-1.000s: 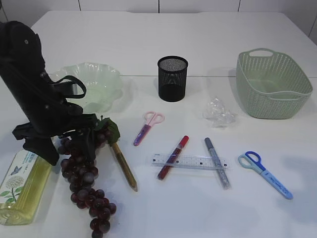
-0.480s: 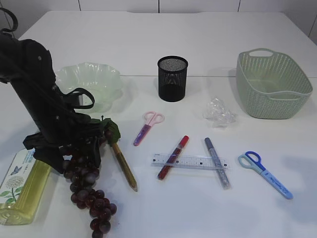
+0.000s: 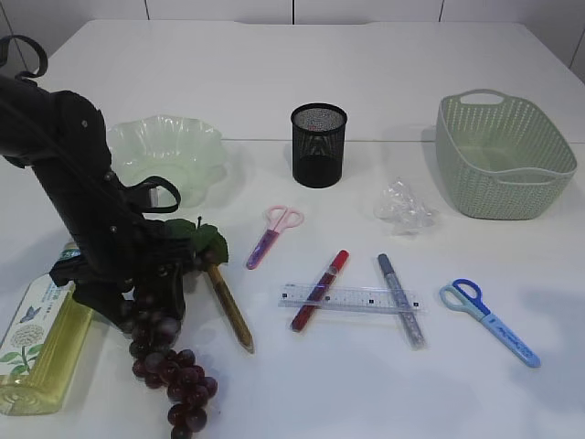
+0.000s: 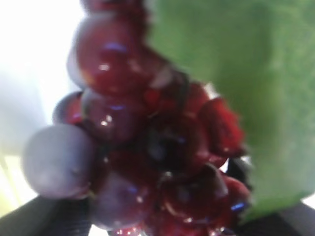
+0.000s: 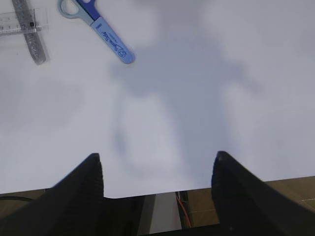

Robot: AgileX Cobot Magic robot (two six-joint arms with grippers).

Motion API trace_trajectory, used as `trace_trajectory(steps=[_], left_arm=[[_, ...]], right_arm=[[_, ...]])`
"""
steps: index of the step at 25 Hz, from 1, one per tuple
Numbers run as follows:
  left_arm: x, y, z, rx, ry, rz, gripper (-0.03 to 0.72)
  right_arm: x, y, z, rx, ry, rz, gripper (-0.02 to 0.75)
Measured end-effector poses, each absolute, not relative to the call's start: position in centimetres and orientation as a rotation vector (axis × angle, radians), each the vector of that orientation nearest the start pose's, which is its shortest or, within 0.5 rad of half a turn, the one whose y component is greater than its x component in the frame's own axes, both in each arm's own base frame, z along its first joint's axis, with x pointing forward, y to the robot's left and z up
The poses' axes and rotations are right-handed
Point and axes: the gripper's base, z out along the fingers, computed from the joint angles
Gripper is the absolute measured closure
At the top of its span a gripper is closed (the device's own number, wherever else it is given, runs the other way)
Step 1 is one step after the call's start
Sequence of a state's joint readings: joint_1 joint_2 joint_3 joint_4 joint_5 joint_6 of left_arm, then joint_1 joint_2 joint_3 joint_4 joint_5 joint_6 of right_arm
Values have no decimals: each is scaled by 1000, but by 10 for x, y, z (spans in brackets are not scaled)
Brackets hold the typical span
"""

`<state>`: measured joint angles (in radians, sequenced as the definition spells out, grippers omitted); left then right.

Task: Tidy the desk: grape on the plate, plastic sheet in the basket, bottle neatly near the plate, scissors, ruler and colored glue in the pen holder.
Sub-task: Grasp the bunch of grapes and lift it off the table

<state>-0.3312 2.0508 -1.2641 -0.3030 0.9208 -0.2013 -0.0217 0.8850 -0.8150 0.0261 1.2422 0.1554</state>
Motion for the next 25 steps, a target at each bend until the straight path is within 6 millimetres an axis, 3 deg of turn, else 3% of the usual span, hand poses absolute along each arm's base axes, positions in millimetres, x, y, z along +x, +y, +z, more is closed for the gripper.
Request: trace_trajectory(steps=[2,6,8,14,25], left_arm=[[341,-140,123,-98,3229,-350,216],[343,-141,124,-97,3221,-353,463],[343,-140,124,-92,3221,-346,530],[342,-138,128,-35,3216,-319,568],[333,-135,175,12,3143,-347,578]], right_arm=[[132,-1,307,253,2786,69,200],[132,-1,307,253,2786,69,200],[132,-1,307,253,2786,69,200],[132,-1,307,252,2786,65,200],[132,-1,307,251,2786,58,200]])
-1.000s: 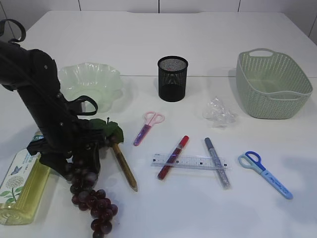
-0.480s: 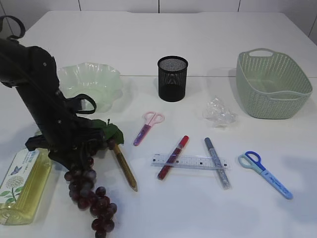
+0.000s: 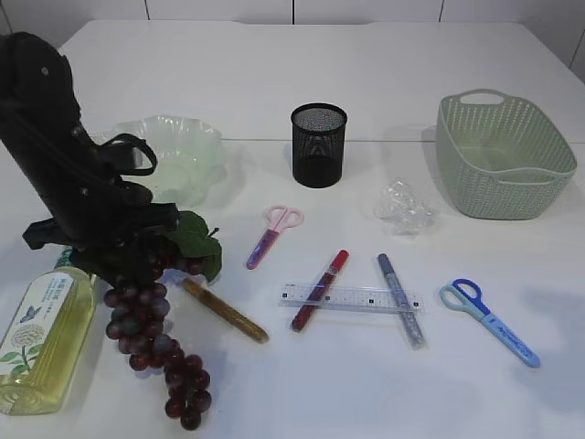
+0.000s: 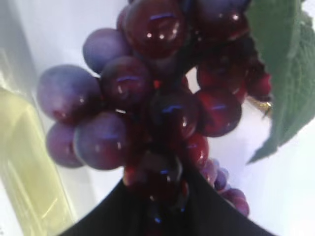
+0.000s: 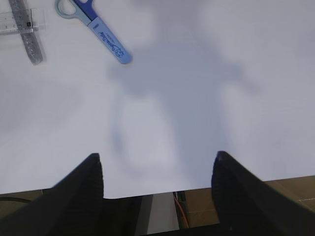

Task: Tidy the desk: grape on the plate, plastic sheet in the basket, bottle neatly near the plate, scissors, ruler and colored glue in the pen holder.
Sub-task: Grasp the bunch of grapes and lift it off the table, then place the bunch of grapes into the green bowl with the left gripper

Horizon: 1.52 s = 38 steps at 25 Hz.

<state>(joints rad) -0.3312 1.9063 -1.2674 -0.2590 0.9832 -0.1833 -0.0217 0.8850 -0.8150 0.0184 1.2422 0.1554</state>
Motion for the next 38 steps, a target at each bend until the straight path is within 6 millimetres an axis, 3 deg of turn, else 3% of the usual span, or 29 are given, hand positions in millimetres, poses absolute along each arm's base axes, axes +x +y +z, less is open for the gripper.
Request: trace_trajectory(steps=[18,30,34,38], left_arm=[[317,-130,240,45,2988,-422,580],[337,-135,342,123,2736,-454,580],[345,-131,363,91,2625,-397,580],[355,-126,371,68,2518,-352,579]], right_arm=[[132,-2,307,249,2786,45,200],[132,-2,307,249,2786,45,200],[132,-2,307,249,2786,45,200],[132,-2,307,249,2786,45,201]])
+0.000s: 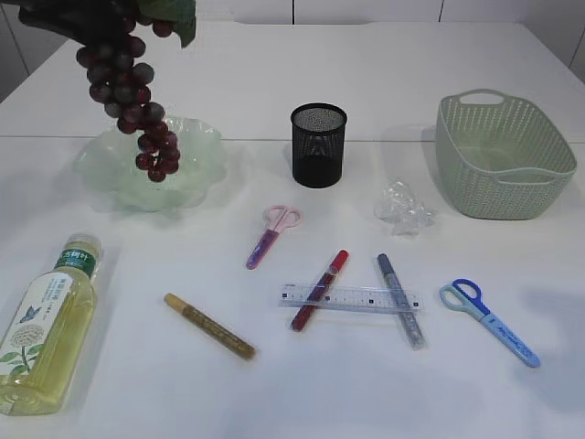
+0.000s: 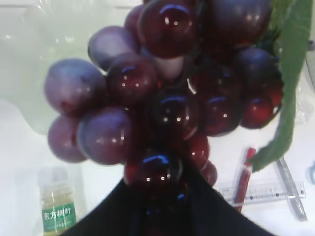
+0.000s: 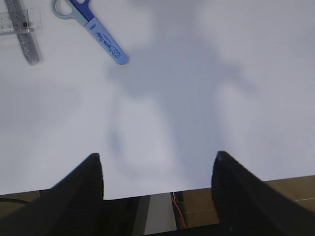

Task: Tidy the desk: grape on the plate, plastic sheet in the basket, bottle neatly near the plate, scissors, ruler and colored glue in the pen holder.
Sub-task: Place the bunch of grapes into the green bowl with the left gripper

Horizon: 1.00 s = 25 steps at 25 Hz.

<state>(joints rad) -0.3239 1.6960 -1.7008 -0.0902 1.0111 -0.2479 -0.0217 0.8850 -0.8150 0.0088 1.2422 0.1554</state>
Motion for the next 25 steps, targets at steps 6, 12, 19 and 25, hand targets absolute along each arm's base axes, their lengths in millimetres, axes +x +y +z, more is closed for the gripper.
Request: trace_trajectory(steps=[6,12,19,25], left_arm=[[387,-104,355,-50,2443,-332,574],[418,-95,326,-101,2398,-312,567],[449,-97,292,-70,2431,-237,559],[469,-96,286,-38,2405,-174,555]], right_arm=[[132,-2,307,249,2786,45,201],[132,-2,307,249,2786,45,201],[132,-2,307,249,2786,45,201],[132,-2,307,249,2786,45,201]])
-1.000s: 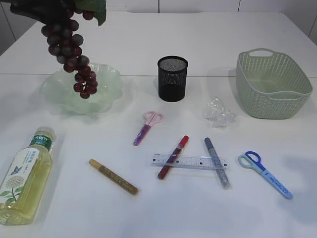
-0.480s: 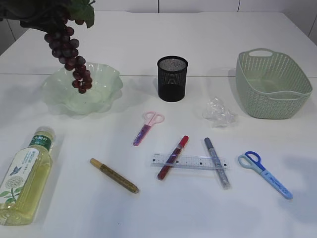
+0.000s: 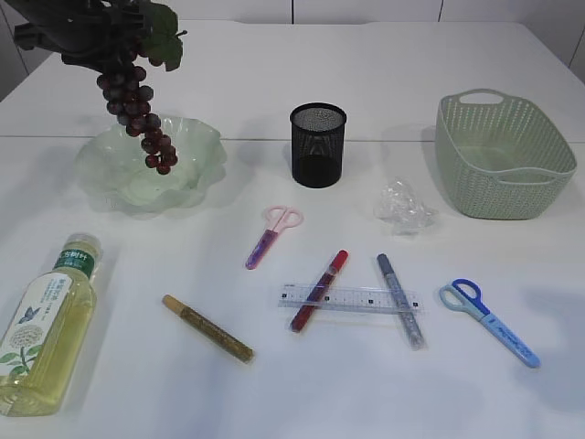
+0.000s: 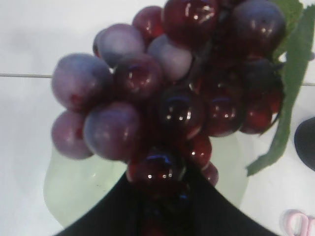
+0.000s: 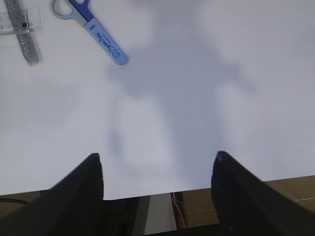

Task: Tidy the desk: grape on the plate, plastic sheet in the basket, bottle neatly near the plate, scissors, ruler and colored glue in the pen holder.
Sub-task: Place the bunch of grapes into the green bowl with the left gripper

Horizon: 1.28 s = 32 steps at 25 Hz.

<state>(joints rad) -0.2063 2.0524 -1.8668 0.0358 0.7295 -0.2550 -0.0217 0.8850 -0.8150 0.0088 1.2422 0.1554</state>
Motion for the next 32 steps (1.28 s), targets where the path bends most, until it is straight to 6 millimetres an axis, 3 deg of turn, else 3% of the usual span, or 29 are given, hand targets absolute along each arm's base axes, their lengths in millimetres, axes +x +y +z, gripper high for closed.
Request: trace_trajectory(steps=[16,32], left_arm=[[486,-98,234,-21,2506,-120,545],[484,-97,224,-21,2569,-102,535]], right_arm=[[132,-2,307,249,2786,45,202],[132,-2,307,249,2786,45,204]])
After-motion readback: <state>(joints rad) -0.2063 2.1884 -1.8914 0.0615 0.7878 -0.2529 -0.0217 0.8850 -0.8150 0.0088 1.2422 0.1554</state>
